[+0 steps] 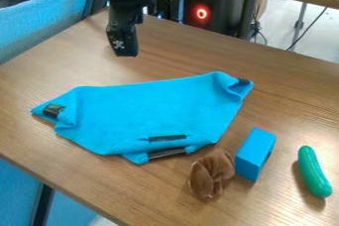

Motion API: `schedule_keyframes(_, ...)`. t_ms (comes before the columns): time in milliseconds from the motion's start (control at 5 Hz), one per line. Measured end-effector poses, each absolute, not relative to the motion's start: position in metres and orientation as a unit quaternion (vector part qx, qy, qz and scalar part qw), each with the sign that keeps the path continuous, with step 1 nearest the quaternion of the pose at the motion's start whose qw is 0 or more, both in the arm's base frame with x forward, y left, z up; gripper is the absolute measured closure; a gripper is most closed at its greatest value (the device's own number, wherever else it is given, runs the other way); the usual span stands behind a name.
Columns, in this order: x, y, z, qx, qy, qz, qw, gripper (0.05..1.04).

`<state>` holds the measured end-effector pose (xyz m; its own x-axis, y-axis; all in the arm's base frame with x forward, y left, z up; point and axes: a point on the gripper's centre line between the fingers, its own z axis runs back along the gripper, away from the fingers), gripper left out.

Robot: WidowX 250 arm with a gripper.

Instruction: Fold the cloth from bottom left to top right

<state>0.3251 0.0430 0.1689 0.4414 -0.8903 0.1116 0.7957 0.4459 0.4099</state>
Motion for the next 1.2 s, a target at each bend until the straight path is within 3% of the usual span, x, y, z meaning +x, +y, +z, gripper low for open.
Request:
schedule_keyframes(200, 0.325, 0.042, 0.159, 0.139, -0.148, -0.507, 0.838, 0.083)
schedule_keyframes(600, 0.302, 0.069, 0.108, 0.132, -0.163, -0.535, 0.818, 0.083)
schedule_keyframes(800, 0.293, 0.094, 0.087, 0.15, -0.183, -0.543, 0.806, 0.083)
schedule_keyframes(1000, 0.284, 0.119, 0.072, 0.165, -0.165, -0.541, 0.808, 0.083)
schedule_keyframes(1200, 0.275, 0.121, 0.069, 0.14, -0.153, -0.544, 0.813, 0.083)
